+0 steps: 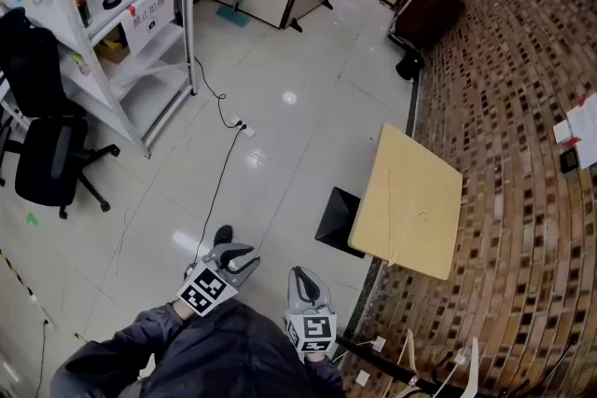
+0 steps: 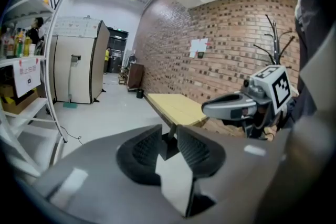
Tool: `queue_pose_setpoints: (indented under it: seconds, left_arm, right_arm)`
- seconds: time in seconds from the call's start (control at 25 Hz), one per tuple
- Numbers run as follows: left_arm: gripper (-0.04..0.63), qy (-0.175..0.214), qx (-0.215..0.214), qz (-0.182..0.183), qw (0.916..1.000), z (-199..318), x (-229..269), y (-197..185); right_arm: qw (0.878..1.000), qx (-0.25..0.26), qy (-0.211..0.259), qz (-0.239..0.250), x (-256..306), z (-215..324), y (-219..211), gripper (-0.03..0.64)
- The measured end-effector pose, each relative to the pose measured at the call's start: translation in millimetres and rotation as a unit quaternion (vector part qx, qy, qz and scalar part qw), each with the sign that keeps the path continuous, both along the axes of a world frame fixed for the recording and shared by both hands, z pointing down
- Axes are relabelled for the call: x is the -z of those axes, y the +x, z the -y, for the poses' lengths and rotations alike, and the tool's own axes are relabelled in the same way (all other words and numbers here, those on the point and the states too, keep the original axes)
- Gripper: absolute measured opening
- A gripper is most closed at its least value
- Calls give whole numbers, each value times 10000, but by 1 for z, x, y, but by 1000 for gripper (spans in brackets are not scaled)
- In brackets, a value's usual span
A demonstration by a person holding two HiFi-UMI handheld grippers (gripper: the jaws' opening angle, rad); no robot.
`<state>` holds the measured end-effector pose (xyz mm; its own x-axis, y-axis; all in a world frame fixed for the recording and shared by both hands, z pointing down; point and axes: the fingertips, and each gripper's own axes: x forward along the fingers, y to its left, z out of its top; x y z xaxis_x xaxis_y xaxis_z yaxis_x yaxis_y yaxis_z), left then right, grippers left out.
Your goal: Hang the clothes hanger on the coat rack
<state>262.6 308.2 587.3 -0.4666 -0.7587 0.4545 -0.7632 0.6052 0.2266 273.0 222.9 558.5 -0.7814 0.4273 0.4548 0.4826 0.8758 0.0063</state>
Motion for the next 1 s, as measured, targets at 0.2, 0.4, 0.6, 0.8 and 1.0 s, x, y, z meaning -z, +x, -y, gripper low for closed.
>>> queue_pose_setpoints:
  seconds: [0.2,0.4,0.6,0.8,1.0]
  left_arm:
    - [78,48,-47,203,9998,-23,16,-105]
    - [78,34,90,317,9995,-57,19,-192]
    - [78,-38,68,154,9999,-70,7,-235]
    - [78,-116,-383,-17,9992,-40,-5,-276]
    - [78,-206,-812,63,9965,19,-8,-340]
  right_arm:
    - [9996,181,181,81,23,-26,-96,20]
    - [9993,235,289,81,28,-52,-168,20]
    - [9993,256,273,-13,24,-66,-210,20]
    - [9997,-104,190,-69,19,-41,-251,20]
    - [9977,-667,82,29,7,21,-309,20]
